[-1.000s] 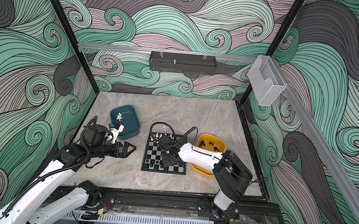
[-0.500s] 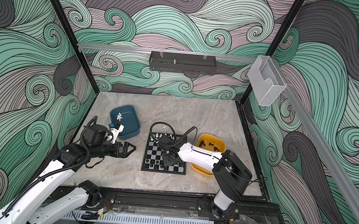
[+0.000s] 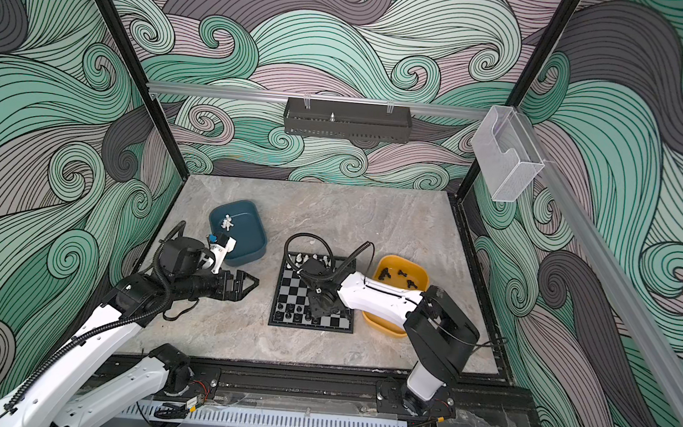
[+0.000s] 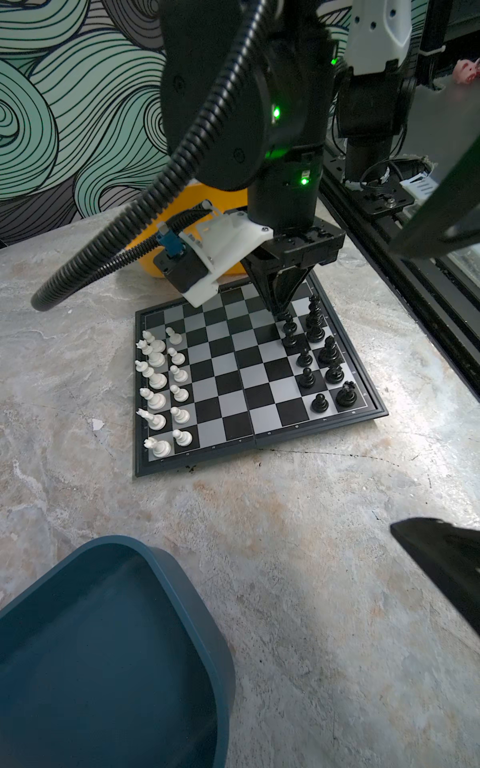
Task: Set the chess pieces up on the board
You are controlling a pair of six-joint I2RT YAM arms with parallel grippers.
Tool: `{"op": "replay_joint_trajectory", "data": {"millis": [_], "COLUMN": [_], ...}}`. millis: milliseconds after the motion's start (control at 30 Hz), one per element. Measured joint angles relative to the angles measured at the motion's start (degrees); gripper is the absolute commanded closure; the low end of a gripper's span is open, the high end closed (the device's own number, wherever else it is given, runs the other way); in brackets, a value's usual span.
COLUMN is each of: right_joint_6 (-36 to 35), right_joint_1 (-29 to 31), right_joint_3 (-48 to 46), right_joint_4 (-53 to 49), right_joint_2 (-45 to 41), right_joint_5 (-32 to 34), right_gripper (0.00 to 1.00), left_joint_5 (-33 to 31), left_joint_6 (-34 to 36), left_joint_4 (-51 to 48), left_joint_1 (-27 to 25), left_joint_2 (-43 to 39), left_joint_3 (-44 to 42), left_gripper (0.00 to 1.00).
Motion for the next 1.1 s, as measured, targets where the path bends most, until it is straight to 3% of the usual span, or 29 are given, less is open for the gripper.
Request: {"op": "replay_joint_trajectory", "data": {"millis": [133,333,600,767,900,1100], "right_joint_6": [0.0,-0.02,0.0,-0.13,-0.68,-2.58], "right_joint_1": [0.0,0.0,0.0,-1.53,-8.17,-31.32], "right_joint_3": [0.0,0.0,0.7,1.55,0.55,-5.07], "right_joint_4": [0.0,-0.28,-1.31,-2.6,-3.63,-3.96], "right_joint_2": [0.0,0.11,0.11,-3.45,-13.2,-24.9], "right_joint_5": [0.0,0.22,0.7,1.2,2.56,3.56], "right_gripper": [0.91,0.79,0.74,0.58,0.4,0.43], "left_joint_5": [0.0,0.0,0.0,0.0,0.04,0.22], "left_joint_6": [0.0,0.0,0.0,0.0,0.0,0.0], "left_joint_4": [0.0,0.0,0.0,0.0,0.02,0.04], "left_joint_1": [0.0,0.0,0.0,0.0,0.0,0.0], "left_joint_2": [0.02,0.02,0.04,0.35,0.31,0.28], "left_joint_3": [0.0,0.0,0.0,-0.02,-0.02,-0.04], "left_gripper": [0.01,0.01,0.01,0.01,0.01,0.02]}}
